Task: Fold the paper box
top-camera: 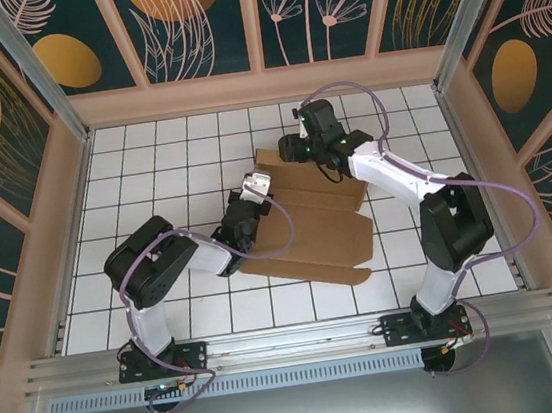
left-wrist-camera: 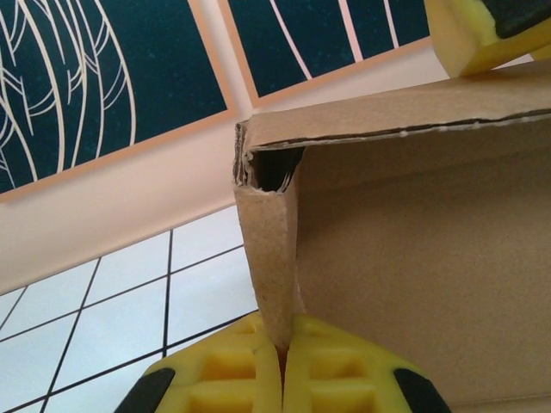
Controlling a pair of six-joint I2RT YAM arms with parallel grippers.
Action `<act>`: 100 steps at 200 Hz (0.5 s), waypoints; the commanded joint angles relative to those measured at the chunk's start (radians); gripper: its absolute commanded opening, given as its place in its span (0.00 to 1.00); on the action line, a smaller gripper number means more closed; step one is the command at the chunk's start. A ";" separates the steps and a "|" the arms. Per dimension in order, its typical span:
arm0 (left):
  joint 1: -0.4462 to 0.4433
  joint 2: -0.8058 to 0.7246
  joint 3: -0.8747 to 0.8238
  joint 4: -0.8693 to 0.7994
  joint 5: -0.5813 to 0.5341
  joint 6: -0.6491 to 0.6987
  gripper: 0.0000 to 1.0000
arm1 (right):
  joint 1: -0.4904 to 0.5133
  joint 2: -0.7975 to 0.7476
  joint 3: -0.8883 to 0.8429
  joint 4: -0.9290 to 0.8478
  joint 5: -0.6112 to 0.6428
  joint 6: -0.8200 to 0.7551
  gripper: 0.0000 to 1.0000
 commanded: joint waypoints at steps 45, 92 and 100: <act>-0.001 0.004 0.068 -0.111 -0.249 -0.122 0.00 | 0.018 0.025 -0.006 -0.047 -0.026 -0.013 0.54; 0.001 0.015 0.037 -0.139 -0.152 -0.265 0.09 | 0.018 0.035 -0.041 -0.011 -0.035 -0.026 0.55; 0.003 0.011 0.030 -0.144 -0.111 -0.278 0.12 | 0.018 0.039 -0.040 -0.010 -0.051 -0.036 0.55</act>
